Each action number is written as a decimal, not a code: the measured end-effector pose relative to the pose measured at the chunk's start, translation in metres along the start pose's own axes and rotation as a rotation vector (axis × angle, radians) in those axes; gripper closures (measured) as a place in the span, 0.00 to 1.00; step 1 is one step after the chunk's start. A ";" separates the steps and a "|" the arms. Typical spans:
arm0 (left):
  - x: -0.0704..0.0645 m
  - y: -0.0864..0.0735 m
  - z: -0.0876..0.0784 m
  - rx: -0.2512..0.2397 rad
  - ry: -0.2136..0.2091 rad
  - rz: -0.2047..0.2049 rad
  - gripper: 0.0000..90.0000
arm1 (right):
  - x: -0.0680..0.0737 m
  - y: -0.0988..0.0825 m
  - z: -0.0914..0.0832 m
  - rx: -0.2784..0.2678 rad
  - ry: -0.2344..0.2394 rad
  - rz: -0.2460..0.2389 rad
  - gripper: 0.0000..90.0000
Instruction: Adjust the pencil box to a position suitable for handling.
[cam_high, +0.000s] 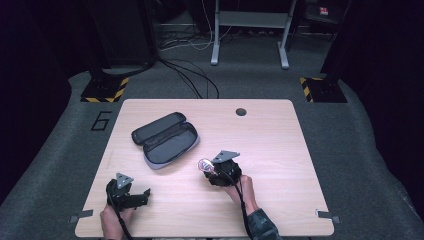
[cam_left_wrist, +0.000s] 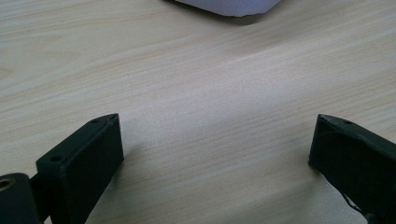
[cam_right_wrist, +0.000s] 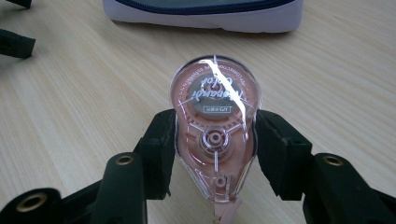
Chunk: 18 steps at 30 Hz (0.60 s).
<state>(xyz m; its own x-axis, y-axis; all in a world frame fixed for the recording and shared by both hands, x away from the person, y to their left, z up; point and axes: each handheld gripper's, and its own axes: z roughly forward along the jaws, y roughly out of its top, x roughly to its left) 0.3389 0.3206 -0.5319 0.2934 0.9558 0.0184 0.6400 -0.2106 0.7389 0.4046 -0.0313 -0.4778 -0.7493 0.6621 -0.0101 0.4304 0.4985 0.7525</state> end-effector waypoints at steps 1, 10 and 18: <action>0.000 0.000 0.000 0.000 0.000 0.000 0.03 | 0.000 -0.001 -0.002 -0.001 -0.006 0.013 0.55; 0.000 0.000 0.000 0.001 -0.003 -0.002 0.03 | -0.014 -0.020 -0.026 0.003 -0.036 0.023 0.55; 0.000 0.000 0.000 0.002 -0.004 -0.004 0.03 | -0.029 -0.040 -0.046 0.008 -0.092 0.046 0.55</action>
<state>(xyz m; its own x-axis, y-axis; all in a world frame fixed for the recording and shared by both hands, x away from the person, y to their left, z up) 0.3394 0.3206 -0.5320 0.2934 0.9559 0.0125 0.6425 -0.2069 0.7378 0.3861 -0.0964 -0.4769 -0.6794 0.7329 -0.0359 0.4677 0.4702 0.7484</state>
